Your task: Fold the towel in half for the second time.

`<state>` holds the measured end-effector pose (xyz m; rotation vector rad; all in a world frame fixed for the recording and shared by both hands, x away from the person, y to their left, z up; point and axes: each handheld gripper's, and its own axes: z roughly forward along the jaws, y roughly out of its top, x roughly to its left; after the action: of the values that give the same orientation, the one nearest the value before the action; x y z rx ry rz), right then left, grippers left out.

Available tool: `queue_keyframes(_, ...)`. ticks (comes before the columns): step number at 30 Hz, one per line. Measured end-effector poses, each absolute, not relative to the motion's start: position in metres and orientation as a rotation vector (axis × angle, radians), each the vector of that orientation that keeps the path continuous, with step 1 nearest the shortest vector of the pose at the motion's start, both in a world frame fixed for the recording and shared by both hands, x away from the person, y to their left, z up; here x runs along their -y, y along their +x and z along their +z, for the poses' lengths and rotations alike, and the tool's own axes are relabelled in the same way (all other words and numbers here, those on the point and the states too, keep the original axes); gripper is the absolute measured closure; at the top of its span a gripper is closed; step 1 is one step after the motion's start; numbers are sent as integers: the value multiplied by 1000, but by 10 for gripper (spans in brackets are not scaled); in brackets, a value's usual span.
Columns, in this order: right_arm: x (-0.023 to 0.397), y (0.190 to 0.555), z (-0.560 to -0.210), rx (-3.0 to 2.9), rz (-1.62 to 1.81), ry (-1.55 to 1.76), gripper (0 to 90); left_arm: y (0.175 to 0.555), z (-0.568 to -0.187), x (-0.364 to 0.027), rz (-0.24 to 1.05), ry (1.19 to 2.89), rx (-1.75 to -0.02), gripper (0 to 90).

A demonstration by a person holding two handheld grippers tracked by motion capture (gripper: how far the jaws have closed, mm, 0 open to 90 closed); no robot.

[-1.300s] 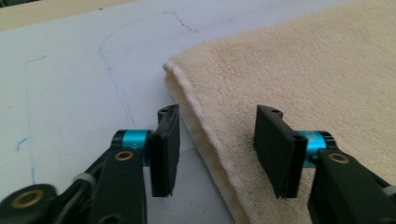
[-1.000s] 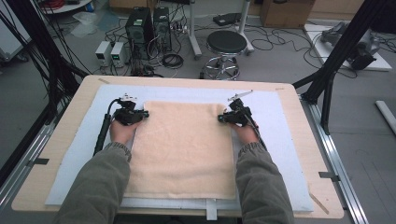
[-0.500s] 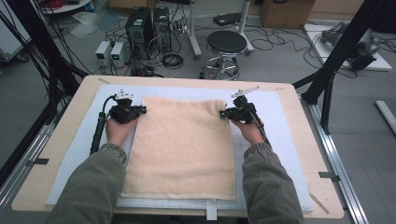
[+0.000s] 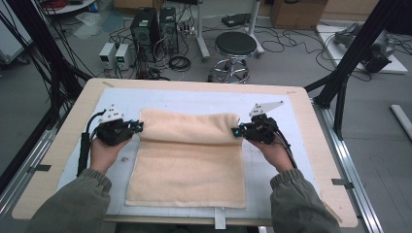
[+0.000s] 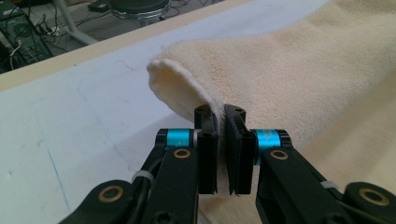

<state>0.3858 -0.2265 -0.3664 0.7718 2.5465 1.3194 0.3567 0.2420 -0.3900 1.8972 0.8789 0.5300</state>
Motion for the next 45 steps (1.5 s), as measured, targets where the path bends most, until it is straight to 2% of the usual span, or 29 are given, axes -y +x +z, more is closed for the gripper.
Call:
queue_keyframes(4,223,362,-375,-2597,1281,734,824,329,-400,-243,531,1949,-814,836)
queue_keyframes(10,222,341,-394,-2718,1186,739,785,306,-422,-251,454,1984,-831,797)
queue_keyframes(16,239,332,-401,-2672,1218,826,555,296,-425,-264,432,2018,-861,625)
queue_keyframes(19,246,333,-394,-2605,1245,870,442,296,-418,-268,455,1996,-872,526)
queue_keyframes(23,246,341,-386,-2550,1245,889,365,305,-407,-269,491,1969,-888,445)
queue_keyframes(31,230,372,-389,-2556,1254,921,313,341,-399,-260,496,1961,-904,401)
queue_keyframes(35,219,387,-400,-2610,1234,928,336,359,-411,-253,450,1964,-933,381)
queue_keyframes(38,216,392,-408,-2691,1241,928,506,367,-421,-249,359,1993,-944,407)
queue_keyframes(39,215,393,-410,-2720,1233,910,611,367,-422,-248,330,1996,-925,505)
queue_keyframes(40,214,391,-410,-2744,1224,868,674,366,-421,-248,332,2006,-906,629)
queue_keyframes(42,213,387,-405,-2754,1205,817,775,363,-418,-248,329,2008,-864,781)
queue_keyframes(45,214,380,-397,-2740,1233,770,814,355,-410,-250,348,1995,-830,838)
